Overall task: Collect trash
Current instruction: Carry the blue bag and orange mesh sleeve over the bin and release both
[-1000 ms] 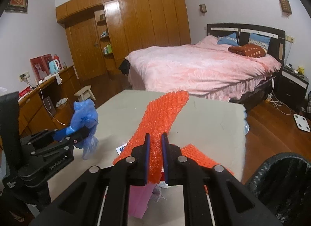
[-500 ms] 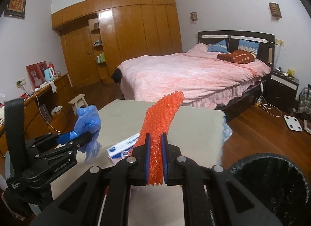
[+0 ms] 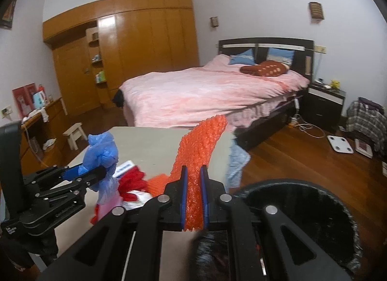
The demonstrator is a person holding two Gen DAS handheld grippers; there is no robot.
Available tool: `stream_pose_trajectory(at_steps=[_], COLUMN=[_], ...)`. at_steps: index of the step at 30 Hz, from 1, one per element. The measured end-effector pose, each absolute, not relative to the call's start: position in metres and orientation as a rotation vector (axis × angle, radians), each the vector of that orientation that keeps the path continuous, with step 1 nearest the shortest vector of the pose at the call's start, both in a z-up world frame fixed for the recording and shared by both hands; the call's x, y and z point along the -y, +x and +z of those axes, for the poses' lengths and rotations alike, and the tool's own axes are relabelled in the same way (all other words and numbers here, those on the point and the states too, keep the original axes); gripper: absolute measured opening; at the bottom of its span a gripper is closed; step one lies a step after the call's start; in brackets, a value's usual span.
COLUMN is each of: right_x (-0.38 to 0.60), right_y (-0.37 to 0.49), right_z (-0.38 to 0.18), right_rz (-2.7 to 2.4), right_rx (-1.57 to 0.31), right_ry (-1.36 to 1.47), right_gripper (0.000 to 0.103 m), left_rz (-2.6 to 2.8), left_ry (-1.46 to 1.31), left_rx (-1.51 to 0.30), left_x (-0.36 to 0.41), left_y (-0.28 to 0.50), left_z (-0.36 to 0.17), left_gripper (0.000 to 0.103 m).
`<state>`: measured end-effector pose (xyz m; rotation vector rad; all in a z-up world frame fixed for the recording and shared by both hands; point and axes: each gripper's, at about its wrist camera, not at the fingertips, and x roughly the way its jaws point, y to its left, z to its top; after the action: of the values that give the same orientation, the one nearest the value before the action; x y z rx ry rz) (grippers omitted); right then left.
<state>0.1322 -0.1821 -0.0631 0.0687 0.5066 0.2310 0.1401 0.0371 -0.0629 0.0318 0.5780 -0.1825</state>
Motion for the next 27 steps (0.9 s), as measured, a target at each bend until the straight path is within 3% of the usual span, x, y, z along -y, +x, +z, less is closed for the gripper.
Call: stream_pose_trajectory(at_steps=[23,27], right_x=[0.318,0.329], right_y=[0.085,0.079], right_z=[-0.092,-0.100], right_rz=[-0.078,-0.114], right_rx=[-0.554,-0.566], right_ry=[0.140,0.151], right_gripper=[0.010,0.010], left_rz=[-0.537,-0.586], left_ry=[0.100,0.096], left_rx=[-0.565,-0.578], left_x=[0.137,0.152], left_y=[0.142,0.143], left_z=[-0.084,-0.090], left_gripper=[0.029,0.033])
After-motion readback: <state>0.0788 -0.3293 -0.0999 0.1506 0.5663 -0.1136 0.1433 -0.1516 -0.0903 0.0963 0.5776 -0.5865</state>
